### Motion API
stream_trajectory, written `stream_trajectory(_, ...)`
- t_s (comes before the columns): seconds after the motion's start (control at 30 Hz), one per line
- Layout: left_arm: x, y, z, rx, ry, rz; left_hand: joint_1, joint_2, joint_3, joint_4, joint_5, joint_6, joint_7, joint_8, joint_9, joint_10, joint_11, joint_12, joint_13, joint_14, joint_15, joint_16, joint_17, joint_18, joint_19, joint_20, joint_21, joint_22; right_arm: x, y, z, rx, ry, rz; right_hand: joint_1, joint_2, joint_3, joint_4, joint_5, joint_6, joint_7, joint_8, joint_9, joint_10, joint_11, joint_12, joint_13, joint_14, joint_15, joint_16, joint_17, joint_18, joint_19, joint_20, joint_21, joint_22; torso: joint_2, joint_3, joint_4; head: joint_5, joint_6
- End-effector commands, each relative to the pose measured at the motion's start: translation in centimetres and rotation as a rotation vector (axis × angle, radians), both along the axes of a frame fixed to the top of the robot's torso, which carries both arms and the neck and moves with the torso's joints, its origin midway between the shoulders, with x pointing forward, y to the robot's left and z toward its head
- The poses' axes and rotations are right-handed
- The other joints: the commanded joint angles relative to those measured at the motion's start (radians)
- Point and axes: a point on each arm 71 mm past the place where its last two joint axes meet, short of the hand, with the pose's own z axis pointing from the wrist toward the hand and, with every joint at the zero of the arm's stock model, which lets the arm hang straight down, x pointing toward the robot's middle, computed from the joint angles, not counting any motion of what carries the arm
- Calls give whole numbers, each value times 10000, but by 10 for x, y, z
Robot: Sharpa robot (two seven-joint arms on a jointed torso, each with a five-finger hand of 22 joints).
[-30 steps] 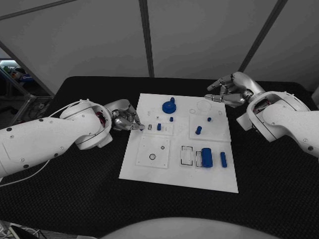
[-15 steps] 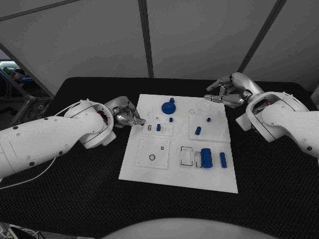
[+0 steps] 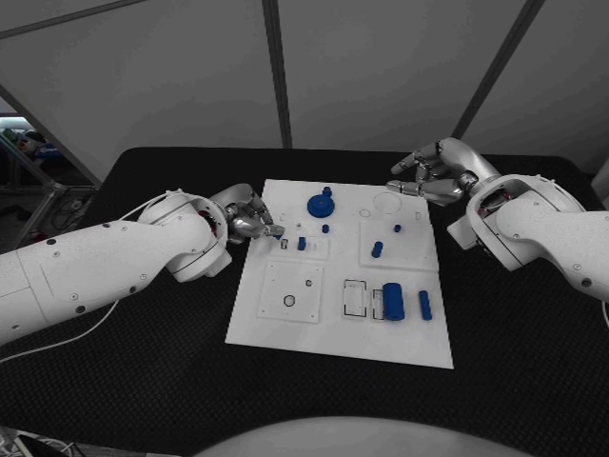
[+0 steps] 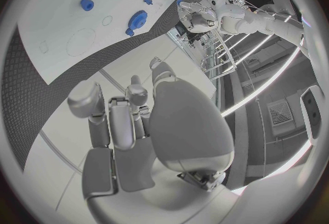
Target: Assemble the parts on the task board
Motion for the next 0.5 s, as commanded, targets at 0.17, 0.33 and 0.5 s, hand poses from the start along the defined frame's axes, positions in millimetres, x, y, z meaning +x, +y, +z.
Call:
stream_trajectory(0.17, 1, -4, -1, 415, 120, -229, -34, 86, 364, -301, -48, 40, -99, 51, 620, 553, -493, 87, 59, 776, -82, 8, 1517, -1085, 68, -2, 112, 1451, 0, 2, 1, -25, -14, 75, 43, 86, 31, -6, 75, 83, 23, 56, -10, 13, -78, -14, -6, 483, -58, -45, 271, 110, -16, -71, -39, -19, -6, -2, 11, -17, -40)
stream_trajectory(0.33, 3, -6, -1, 582, 127, -347, -74, 80, 356, -305, -56, 47, -103, 62, 614, 566, -497, 102, 80, 777, -85, 10, 1521, -1089, 74, -4, 132, 1456, 0, 2, 1, -22, -13, 84, 43, 86, 31, -6, 75, 83, 23, 56, -10, 13, -78, -14, -6, 483, -58, -45, 271, 110, -16, -71, -39, -19, -3, -1, 7, -15, -61)
stream_trajectory(0.5, 5, -7, -2, 707, 142, -379, -117, 75, 345, -305, -62, 51, -107, 71, 605, 579, -500, 118, 105, 777, -88, 9, 1521, -1090, 78, -7, 143, 1459, 0, 3, 1, -20, -13, 87, 41, 84, 31, -6, 99, 84, 23, 58, -11, 12, -78, -15, -8, 483, -59, -47, 269, 110, -17, -72, -43, -23, 1, -1, 5, -21, -72)
